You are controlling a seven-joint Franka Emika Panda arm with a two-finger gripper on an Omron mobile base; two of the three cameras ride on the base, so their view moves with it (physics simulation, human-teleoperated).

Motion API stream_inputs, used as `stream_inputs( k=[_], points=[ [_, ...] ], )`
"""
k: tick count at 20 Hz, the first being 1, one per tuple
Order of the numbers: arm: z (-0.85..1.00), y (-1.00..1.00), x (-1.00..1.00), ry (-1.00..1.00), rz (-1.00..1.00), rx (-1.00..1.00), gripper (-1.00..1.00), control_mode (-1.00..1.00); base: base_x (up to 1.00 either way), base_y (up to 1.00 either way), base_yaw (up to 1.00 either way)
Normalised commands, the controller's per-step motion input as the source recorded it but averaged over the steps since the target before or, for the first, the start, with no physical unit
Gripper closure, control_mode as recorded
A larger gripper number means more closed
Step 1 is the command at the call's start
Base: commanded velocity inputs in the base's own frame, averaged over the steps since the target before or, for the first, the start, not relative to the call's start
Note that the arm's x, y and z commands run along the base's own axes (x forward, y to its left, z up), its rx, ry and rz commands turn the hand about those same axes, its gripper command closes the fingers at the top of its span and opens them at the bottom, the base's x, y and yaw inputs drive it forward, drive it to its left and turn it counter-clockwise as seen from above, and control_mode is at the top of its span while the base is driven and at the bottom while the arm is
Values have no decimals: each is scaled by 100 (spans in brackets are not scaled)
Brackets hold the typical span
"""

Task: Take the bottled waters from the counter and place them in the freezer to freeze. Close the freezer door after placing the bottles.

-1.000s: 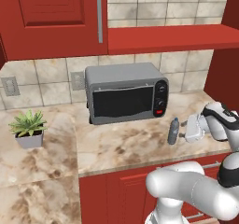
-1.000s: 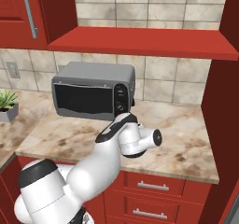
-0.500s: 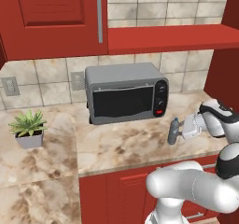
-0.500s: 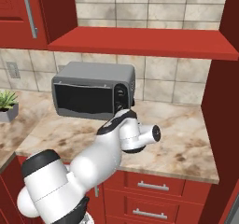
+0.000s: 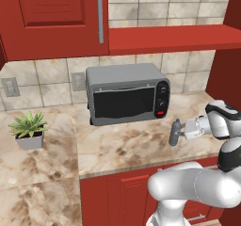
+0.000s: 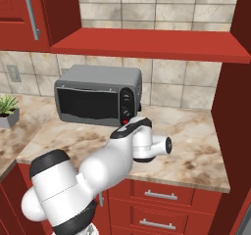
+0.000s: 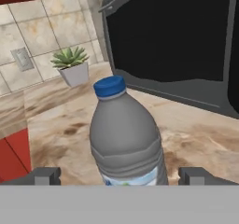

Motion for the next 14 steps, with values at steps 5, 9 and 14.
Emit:
stream_inputs(
  k=[5,9,14],
  points=[
    [-5,0,6,0,1,9,-100,-100,0,0,0],
    [-7,0,14,0,0,3,-100,-100,0,0,0],
    [-5,0,9,-1,0,0,-100,-100,0,0,0]
  ],
)
